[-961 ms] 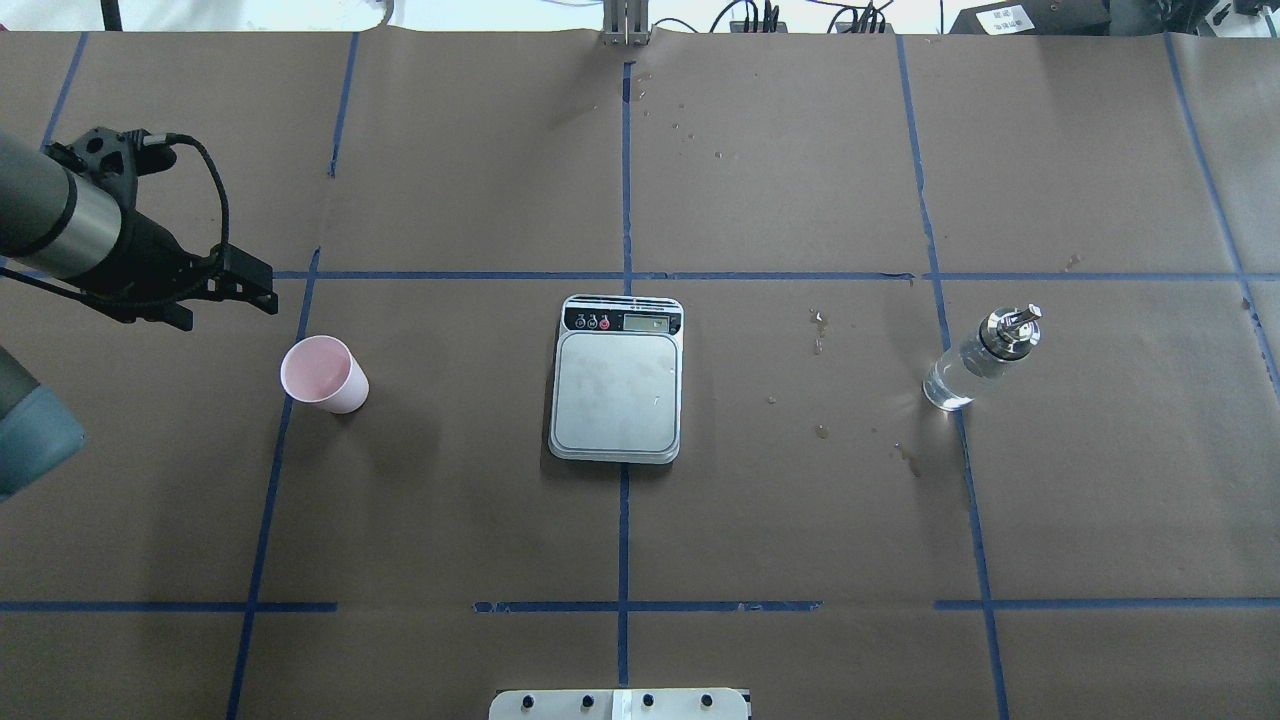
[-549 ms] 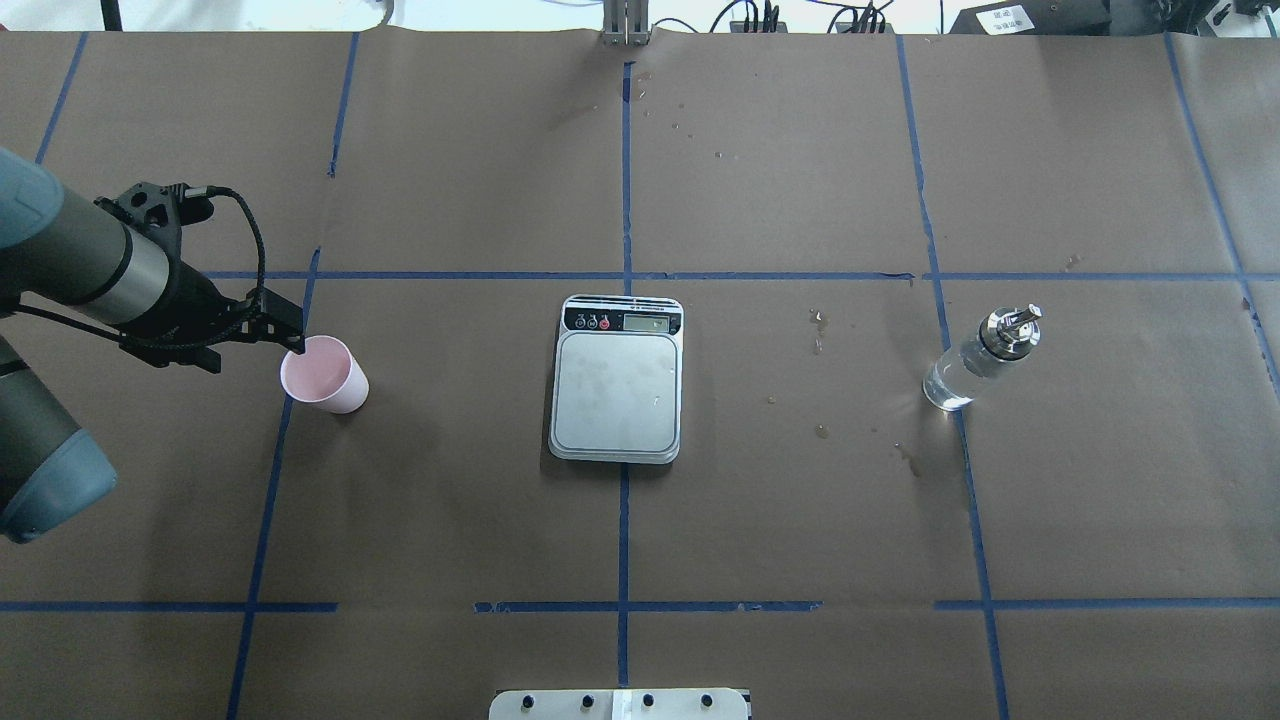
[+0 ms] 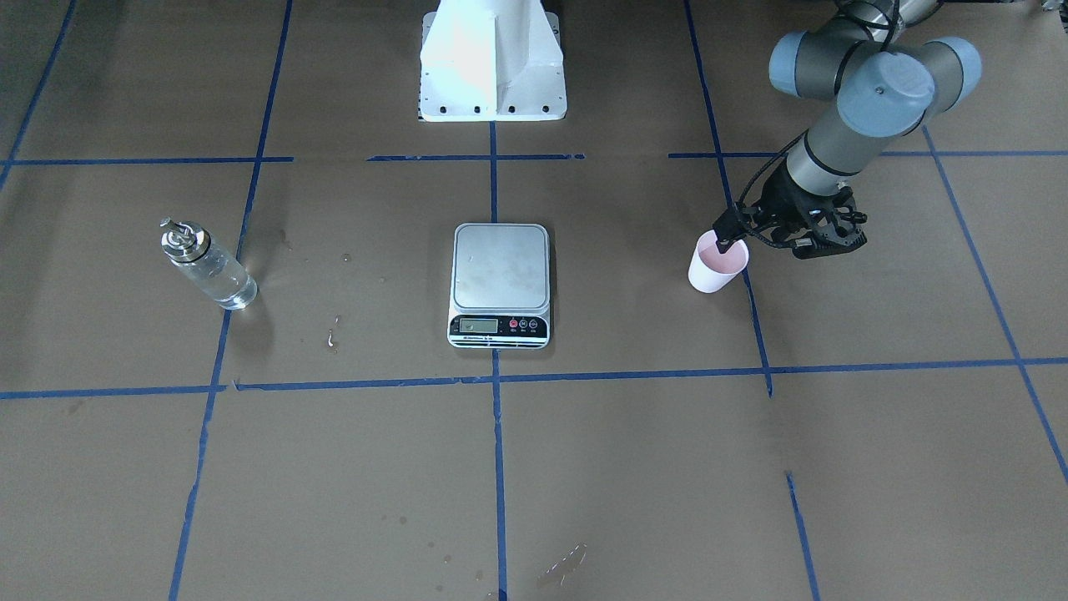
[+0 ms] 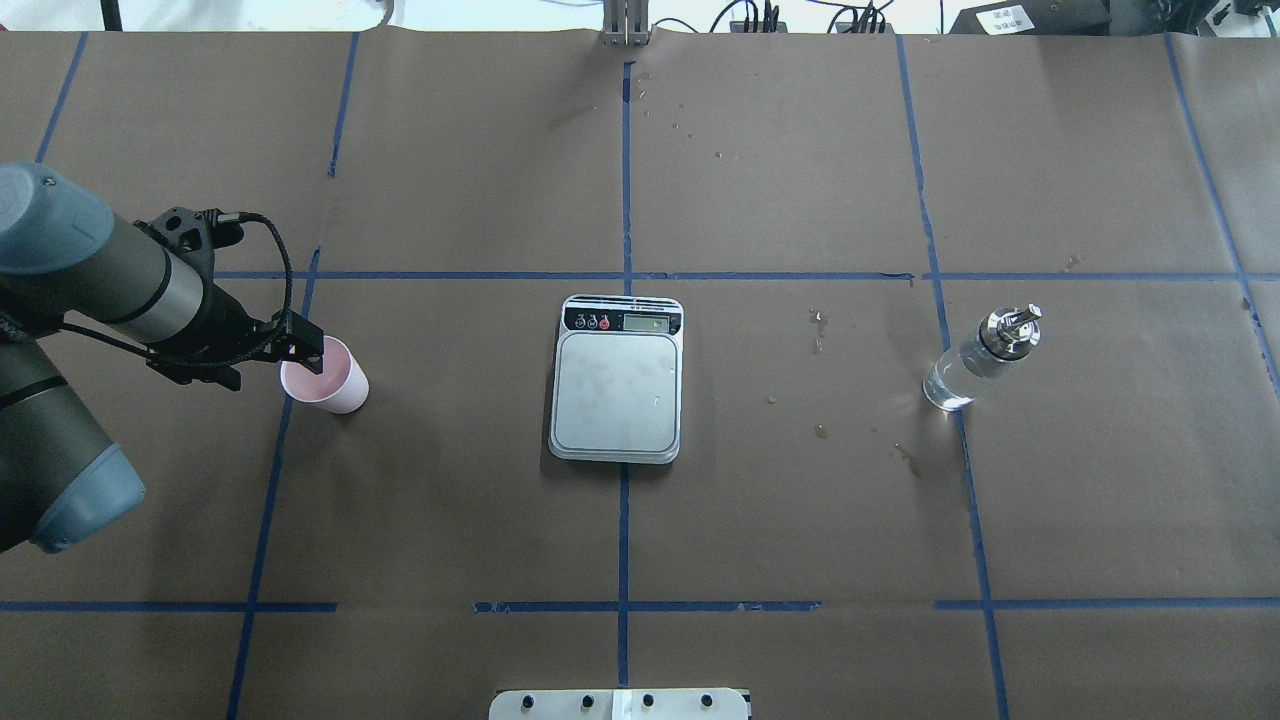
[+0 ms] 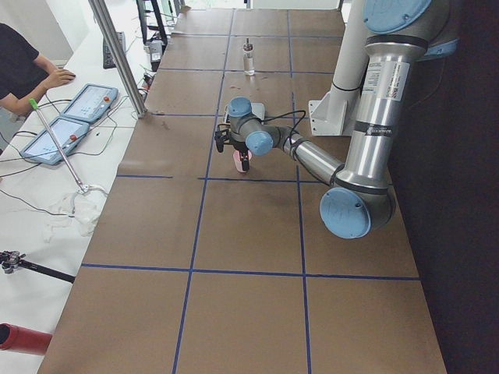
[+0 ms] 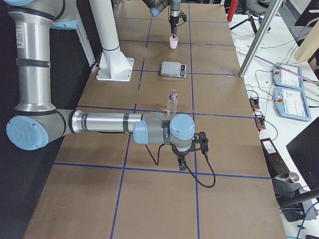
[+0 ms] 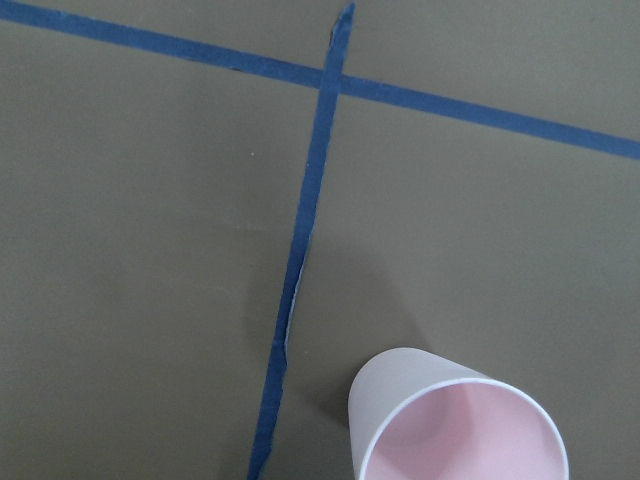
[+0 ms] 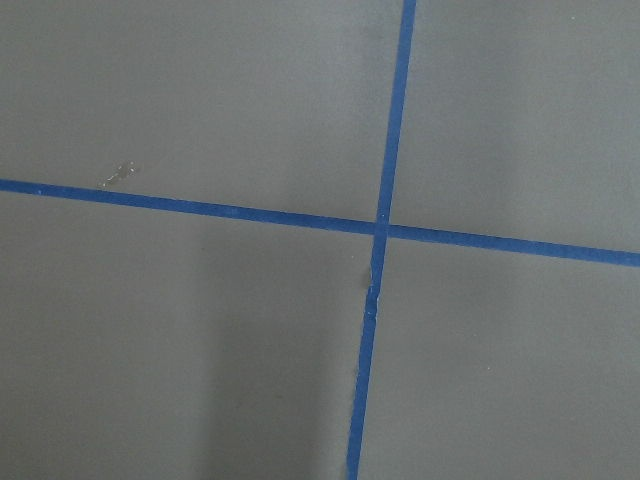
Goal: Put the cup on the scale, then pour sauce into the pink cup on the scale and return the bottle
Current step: 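Grasp the pink paper cup with the left gripper and lift it, then carry the pink cup over the scale and lower it onto the pan, then open the left gripper and withdraw it away from the cup, then move the right gripper to the glass sauce bottle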
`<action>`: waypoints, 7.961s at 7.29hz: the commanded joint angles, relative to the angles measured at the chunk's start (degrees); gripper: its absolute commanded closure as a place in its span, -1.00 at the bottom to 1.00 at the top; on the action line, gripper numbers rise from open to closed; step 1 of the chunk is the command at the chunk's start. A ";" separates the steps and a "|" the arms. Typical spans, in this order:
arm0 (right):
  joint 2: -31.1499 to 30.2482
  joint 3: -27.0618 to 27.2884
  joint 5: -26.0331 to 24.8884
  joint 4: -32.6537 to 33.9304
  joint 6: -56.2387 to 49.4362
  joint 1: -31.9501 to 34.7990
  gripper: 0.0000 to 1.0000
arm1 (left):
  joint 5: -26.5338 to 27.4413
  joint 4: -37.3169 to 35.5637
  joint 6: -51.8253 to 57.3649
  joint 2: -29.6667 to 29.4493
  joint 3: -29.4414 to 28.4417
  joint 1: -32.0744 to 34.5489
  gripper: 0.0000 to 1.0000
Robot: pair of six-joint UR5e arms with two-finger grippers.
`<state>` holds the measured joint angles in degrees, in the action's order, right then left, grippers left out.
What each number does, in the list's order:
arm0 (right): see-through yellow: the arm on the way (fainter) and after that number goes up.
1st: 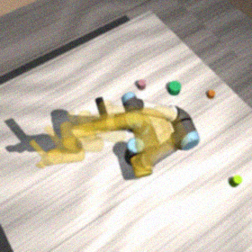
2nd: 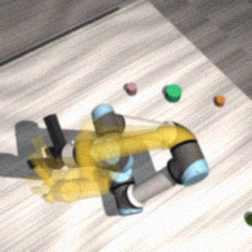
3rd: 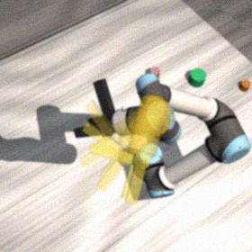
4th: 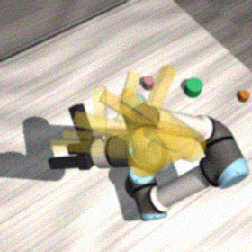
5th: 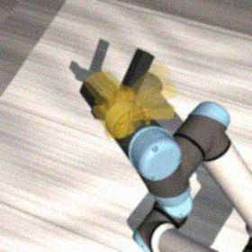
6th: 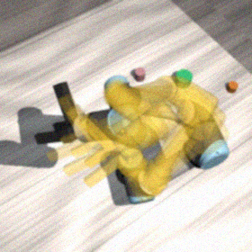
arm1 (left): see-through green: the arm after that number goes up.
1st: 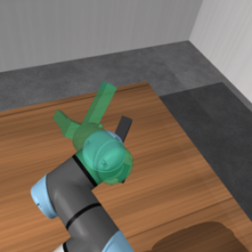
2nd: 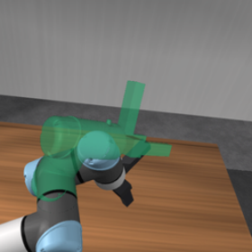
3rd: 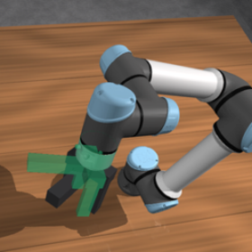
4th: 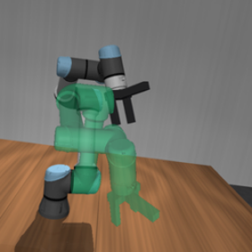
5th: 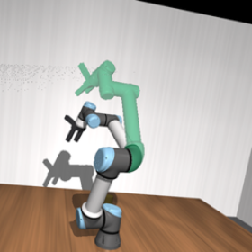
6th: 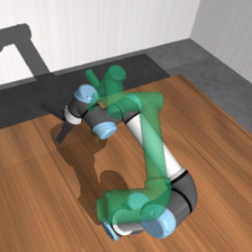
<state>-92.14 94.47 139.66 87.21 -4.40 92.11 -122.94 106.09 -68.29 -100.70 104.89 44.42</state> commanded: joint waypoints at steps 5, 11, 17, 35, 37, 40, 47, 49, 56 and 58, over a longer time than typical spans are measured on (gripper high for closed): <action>1.88 -0.69 0.09 0.59 -0.08 0.00 -1.00 | 1.39 -0.09 0.17 -1.16 -2.14 -0.91 0.82; 1.88 -0.25 -0.09 0.24 -0.17 0.00 -1.00 | 0.95 -19.69 -1.49 -9.10 10.15 -0.21 1.00; 1.79 -0.07 0.00 0.06 -0.08 0.00 -1.00 | 6.02 -20.66 -22.15 -31.99 -4.22 -9.60 1.00; 2.66 28.11 -0.53 6.91 34.01 -12.62 -1.00 | 2.44 -35.07 -3.53 -26.14 12.88 4.26 -1.00; 3.02 36.53 -12.39 6.74 45.83 -25.60 -1.00 | 1.57 -36.11 5.04 -22.27 15.17 10.30 -1.00; 0.32 39.56 -29.19 -6.47 71.63 -43.97 -1.00 | -0.89 -41.84 29.09 -17.45 14.73 20.32 -1.00; -18.43 31.51 -74.75 -35.15 79.88 -72.14 -1.00 | -6.31 -24.46 74.46 1.63 5.42 34.76 -1.00; -12.57 25.19 -80.92 -35.45 79.90 -73.83 -1.00 | -6.26 -22.42 75.66 2.08 -0.53 34.86 -1.00; -6.38 16.20 -87.01 -35.62 79.90 -75.68 -1.00 | -6.26 -18.28 78.05 3.06 -3.81 34.86 -1.00; -6.30 15.92 -87.45 -35.62 79.73 -75.68 -1.00 | -6.26 -18.28 77.96 3.06 -3.55 34.86 -1.00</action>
<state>-98.53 110.69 52.46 51.59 75.47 16.44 -129.20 87.80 9.74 -97.65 101.14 79.28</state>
